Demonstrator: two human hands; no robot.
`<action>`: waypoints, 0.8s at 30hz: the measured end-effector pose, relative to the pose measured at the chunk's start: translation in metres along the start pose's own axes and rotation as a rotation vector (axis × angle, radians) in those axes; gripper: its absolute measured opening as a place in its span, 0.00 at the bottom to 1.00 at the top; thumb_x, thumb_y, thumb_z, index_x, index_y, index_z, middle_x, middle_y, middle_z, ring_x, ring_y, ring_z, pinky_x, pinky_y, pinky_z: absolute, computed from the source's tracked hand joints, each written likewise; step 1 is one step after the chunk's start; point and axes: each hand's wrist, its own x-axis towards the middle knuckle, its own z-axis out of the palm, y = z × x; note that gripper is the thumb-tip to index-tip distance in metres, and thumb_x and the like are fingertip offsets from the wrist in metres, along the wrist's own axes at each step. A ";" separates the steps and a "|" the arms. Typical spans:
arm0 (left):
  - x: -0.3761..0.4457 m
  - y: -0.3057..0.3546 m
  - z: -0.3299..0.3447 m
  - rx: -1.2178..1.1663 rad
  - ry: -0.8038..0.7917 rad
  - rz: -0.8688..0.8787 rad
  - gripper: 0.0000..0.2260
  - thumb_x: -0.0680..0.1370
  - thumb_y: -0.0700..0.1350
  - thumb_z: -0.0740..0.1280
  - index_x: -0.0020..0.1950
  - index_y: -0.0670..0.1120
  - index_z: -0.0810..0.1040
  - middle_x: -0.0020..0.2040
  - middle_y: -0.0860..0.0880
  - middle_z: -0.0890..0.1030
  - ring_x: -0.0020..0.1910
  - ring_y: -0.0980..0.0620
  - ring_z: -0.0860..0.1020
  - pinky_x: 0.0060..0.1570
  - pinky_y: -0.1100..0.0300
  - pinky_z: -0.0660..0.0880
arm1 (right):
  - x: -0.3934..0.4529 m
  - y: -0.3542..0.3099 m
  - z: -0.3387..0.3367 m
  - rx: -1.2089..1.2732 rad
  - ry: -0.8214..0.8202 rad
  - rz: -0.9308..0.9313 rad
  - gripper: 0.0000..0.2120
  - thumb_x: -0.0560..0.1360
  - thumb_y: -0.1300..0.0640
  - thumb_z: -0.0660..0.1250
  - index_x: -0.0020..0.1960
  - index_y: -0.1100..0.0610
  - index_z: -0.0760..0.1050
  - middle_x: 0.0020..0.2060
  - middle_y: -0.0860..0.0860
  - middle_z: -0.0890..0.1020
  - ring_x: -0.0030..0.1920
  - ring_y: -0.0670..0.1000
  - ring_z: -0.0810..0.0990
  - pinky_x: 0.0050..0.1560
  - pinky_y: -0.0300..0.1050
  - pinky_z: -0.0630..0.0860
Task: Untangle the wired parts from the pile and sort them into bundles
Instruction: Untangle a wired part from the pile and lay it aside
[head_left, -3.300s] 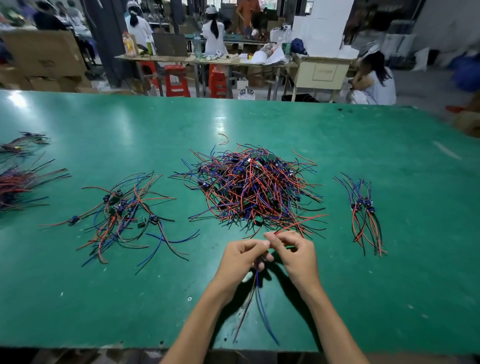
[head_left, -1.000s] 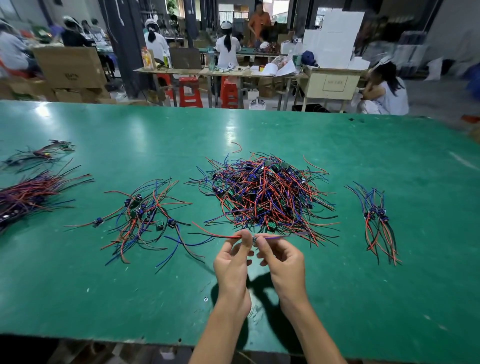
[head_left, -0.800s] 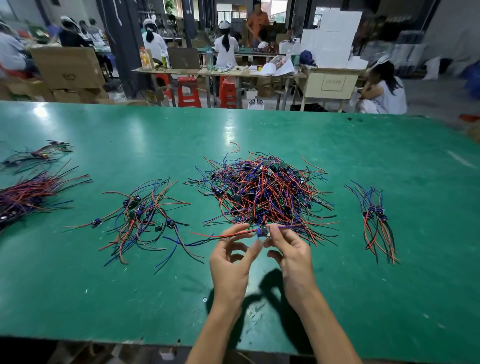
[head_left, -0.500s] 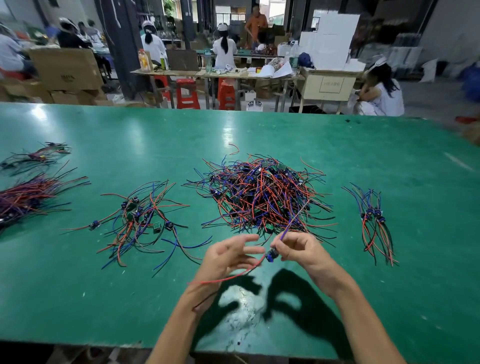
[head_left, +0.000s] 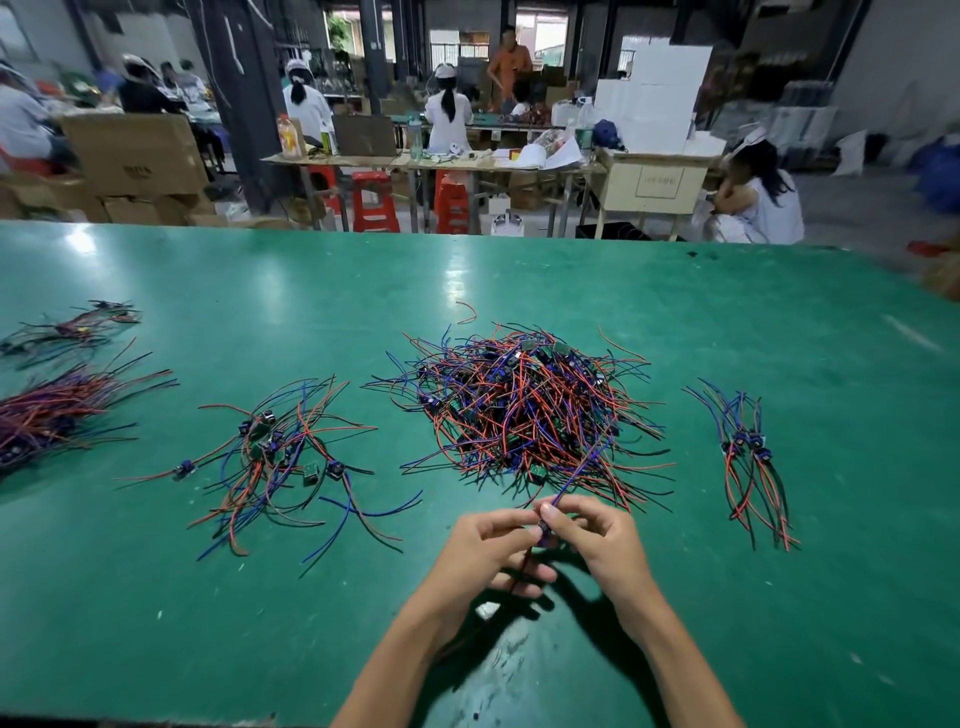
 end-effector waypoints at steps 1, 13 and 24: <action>0.001 -0.001 0.000 0.004 0.005 -0.028 0.08 0.81 0.44 0.68 0.57 0.44 0.84 0.53 0.41 0.85 0.42 0.43 0.85 0.40 0.55 0.83 | 0.000 0.003 0.001 -0.028 0.020 -0.005 0.04 0.75 0.60 0.75 0.44 0.54 0.87 0.42 0.54 0.85 0.36 0.50 0.82 0.40 0.39 0.79; 0.011 -0.019 0.003 -0.081 -0.002 0.051 0.10 0.82 0.42 0.66 0.60 0.38 0.79 0.45 0.42 0.84 0.36 0.46 0.83 0.32 0.57 0.81 | -0.009 0.009 0.014 0.063 -0.027 0.013 0.11 0.82 0.63 0.65 0.47 0.57 0.86 0.43 0.55 0.87 0.40 0.47 0.82 0.42 0.37 0.77; 0.011 -0.019 0.011 -0.009 0.131 0.104 0.13 0.82 0.36 0.63 0.38 0.42 0.72 0.34 0.42 0.79 0.24 0.52 0.77 0.24 0.61 0.76 | -0.002 0.010 0.052 -0.056 0.302 0.131 0.14 0.80 0.57 0.63 0.40 0.47 0.82 0.30 0.48 0.83 0.28 0.50 0.78 0.31 0.46 0.78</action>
